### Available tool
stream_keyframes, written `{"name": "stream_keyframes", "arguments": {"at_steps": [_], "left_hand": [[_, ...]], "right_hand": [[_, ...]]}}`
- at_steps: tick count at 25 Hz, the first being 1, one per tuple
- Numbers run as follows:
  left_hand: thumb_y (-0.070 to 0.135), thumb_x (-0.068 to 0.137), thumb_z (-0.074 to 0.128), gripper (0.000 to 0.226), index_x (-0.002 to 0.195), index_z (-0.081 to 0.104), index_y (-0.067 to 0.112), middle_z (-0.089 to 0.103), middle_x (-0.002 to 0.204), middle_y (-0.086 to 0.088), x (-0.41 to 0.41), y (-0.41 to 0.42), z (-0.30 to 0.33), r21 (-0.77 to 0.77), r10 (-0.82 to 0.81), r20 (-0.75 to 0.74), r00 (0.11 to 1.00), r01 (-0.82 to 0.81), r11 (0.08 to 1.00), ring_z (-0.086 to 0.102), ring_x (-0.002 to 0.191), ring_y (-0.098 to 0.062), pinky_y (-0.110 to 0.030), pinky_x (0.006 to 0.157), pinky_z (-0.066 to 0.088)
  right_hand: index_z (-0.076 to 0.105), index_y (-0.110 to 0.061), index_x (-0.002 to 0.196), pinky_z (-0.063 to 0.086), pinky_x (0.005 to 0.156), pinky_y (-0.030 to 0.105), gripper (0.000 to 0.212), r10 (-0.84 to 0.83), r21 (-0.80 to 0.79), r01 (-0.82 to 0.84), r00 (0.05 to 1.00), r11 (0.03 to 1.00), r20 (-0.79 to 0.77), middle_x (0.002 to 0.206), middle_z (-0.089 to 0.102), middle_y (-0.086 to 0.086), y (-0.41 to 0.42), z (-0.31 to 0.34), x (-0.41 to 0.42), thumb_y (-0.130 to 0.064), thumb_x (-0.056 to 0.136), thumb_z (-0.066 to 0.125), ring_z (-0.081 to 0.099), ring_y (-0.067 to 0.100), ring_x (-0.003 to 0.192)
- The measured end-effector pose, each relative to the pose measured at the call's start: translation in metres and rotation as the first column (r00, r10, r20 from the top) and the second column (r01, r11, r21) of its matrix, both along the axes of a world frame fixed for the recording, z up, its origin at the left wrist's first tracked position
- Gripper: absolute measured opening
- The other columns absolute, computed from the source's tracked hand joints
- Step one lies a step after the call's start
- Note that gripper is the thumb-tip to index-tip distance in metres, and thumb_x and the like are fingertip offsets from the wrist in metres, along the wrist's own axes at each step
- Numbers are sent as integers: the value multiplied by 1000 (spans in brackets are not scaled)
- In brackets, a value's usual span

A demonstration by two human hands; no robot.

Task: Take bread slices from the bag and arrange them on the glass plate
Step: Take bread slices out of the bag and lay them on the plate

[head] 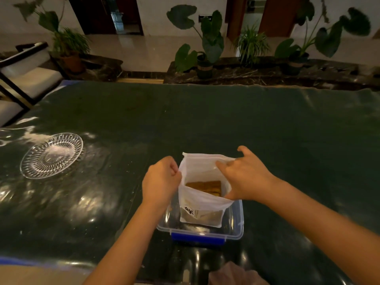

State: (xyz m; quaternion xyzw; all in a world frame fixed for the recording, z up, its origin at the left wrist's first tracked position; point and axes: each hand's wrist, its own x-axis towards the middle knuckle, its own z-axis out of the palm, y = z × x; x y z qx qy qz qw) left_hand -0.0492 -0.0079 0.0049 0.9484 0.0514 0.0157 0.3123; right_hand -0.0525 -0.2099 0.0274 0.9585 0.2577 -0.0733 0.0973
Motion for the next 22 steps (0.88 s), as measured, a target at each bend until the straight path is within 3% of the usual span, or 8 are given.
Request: {"name": "stream_keyframes", "arguments": {"at_steps": [3,7,10,14,18,22], "left_hand": [[7,74,64,23,64,55,25,58,53,1,-15,16,-1,-140,6,-30,1000,-10,990,55,48,-2,-10,45,36],[10,76,66,23,65,55,27,61,58,0,-24,9,-5,-176,-44,-46,998,35,984,60,55,-8,-17,51,44],[13,78,67,24,65,55,28,59,59,2,-24,8,-7,-206,-54,-35,998,45,977,59,55,-5,-16,53,43],[11,77,68,26,62,54,28,56,54,4,-25,12,-11,-258,-58,-39,998,46,965,54,52,4,-11,47,41],[14,78,68,19,67,58,27,63,61,2,-23,19,-17,-289,-58,-73,996,35,957,60,58,-2,-14,52,44],[14,77,69,18,68,59,26,62,62,3,-23,17,-20,-305,-64,-82,995,36,952,60,60,1,-12,51,44]], "right_hand": [[48,-17,118,20,103,44,69,-21,10,21,1000,1000,-22,93,70,0,-2,4,-9,-67,70,50,63,21,80],[57,-14,101,34,83,37,40,32,-27,-34,997,999,-72,85,67,3,16,12,-11,-47,77,58,54,19,68],[58,-16,106,46,75,34,31,-110,32,125,945,992,-307,91,63,3,51,9,7,-34,82,62,59,18,79],[61,-16,107,46,83,31,28,-156,214,318,823,924,-547,108,64,5,79,-30,27,-32,83,61,58,19,93],[52,-19,120,44,95,38,44,-370,22,456,748,890,-552,119,57,5,67,-70,39,-36,81,63,55,22,103],[50,-18,123,43,98,40,47,-417,-66,452,745,890,-521,120,57,6,64,-94,43,-36,82,63,55,24,106]]}}
